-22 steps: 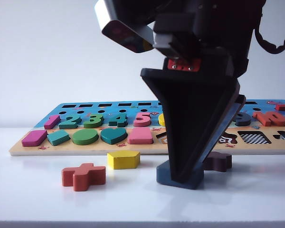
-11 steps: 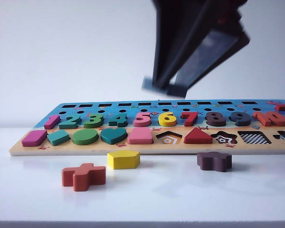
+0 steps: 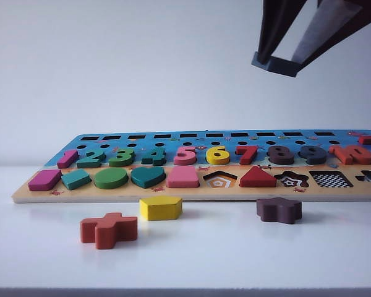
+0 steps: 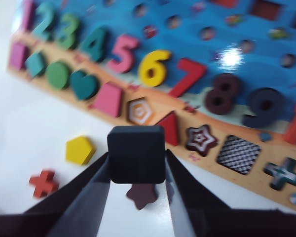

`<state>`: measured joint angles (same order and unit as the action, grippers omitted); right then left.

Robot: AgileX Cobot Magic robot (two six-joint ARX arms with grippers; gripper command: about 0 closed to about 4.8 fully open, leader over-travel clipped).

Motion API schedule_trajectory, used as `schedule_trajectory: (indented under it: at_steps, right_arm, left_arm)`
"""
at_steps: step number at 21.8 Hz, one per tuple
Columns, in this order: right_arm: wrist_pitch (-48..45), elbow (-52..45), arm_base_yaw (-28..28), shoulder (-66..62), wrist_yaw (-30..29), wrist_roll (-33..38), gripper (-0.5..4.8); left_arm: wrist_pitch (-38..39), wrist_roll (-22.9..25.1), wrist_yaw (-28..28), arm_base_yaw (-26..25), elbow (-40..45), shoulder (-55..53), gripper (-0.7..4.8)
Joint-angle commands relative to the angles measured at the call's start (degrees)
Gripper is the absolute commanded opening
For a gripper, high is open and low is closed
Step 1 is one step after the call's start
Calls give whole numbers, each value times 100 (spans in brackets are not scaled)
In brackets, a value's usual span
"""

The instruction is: Insert the cube into the slot.

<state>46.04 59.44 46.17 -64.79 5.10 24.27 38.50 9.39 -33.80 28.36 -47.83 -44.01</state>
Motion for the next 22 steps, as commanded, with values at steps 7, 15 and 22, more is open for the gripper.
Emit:
schedule_trajectory:
  at_steps: [7,15,22]
  right_arm:
    - [-203,-605,-459,297,424,868,-9]
    - [-754,-1217,-555,560,697,1067,-9]
    - [-1067,-1558,-627,557,868,1226,-9]
  left_arm:
    - [-94,4,-48,0,-28,-9,10]
    - [-319,4,-46,0,-26,-9,10]
    - [-426,4,-46,0,-26,-9,10]
